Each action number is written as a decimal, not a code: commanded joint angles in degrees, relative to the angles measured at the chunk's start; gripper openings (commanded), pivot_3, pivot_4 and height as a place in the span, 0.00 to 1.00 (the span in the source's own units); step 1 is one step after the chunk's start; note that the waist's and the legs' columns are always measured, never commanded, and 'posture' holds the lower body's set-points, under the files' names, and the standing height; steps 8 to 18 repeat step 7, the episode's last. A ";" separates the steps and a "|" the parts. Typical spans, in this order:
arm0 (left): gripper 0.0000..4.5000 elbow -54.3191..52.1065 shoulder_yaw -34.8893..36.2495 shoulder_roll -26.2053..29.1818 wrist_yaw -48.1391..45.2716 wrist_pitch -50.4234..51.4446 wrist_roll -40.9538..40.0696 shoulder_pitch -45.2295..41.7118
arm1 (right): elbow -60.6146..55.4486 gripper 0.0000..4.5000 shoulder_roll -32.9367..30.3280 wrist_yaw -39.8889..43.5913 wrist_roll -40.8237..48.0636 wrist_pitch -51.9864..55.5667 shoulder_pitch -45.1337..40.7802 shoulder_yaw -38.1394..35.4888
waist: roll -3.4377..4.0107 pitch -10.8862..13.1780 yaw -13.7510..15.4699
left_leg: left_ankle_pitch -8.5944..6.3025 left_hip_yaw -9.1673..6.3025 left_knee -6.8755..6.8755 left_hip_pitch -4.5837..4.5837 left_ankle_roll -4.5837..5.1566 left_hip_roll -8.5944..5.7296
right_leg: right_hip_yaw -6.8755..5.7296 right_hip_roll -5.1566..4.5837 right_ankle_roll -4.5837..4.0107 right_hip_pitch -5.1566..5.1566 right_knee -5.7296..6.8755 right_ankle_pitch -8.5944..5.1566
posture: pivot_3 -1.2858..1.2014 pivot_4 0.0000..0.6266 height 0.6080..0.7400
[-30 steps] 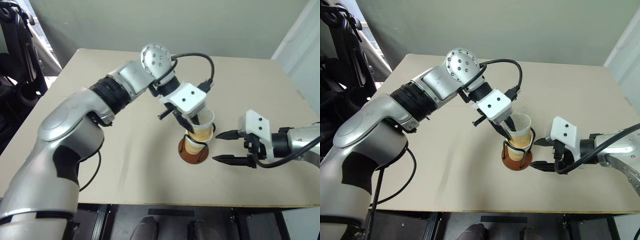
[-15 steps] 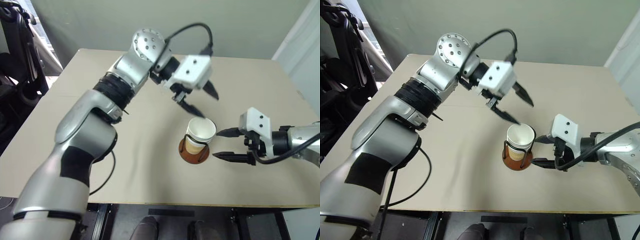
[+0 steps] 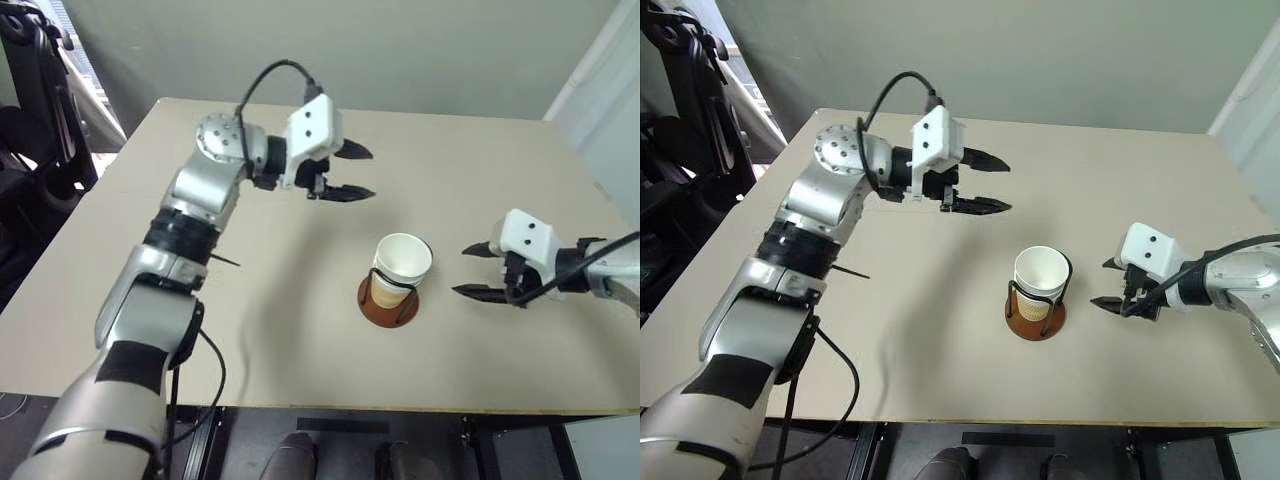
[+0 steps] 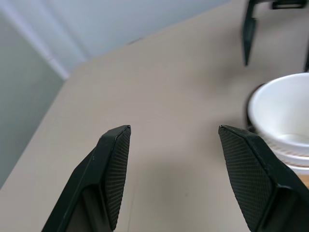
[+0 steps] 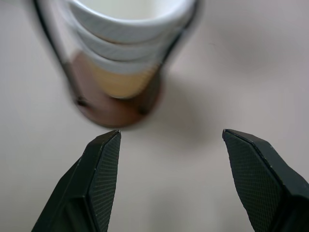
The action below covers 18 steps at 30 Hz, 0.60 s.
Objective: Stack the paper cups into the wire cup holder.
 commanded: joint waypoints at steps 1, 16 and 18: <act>0.69 -4.54 4.89 0.33 6.18 3.71 0.77 3.19 | 3.66 0.75 3.01 -4.34 -3.96 -1.57 -1.95 -0.08 | 0.00 0.00 -0.02 | 0.00 -0.01 0.05 0.00 0.00 0.01 | 0.00 0.00 0.00 0.00 0.05 0.00 | 0.52 0.24 1.00; 0.69 -5.44 9.20 -1.18 19.41 7.96 4.73 7.26 | 10.63 0.75 10.66 -12.24 -8.84 -0.22 -5.28 -0.59 | 0.00 0.00 -0.09 | 0.00 -0.01 0.13 0.02 0.00 0.00 | 0.00 -0.01 0.00 -0.02 0.05 0.00 | 0.52 0.24 1.00; 0.69 -5.44 9.20 -1.18 19.41 7.96 4.73 7.26 | 10.63 0.75 10.66 -12.24 -8.84 -0.22 -5.28 -0.59 | 0.00 0.00 -0.09 | 0.00 -0.01 0.13 0.02 0.00 0.00 | 0.00 -0.01 0.00 -0.02 0.05 0.00 | 0.52 0.24 1.00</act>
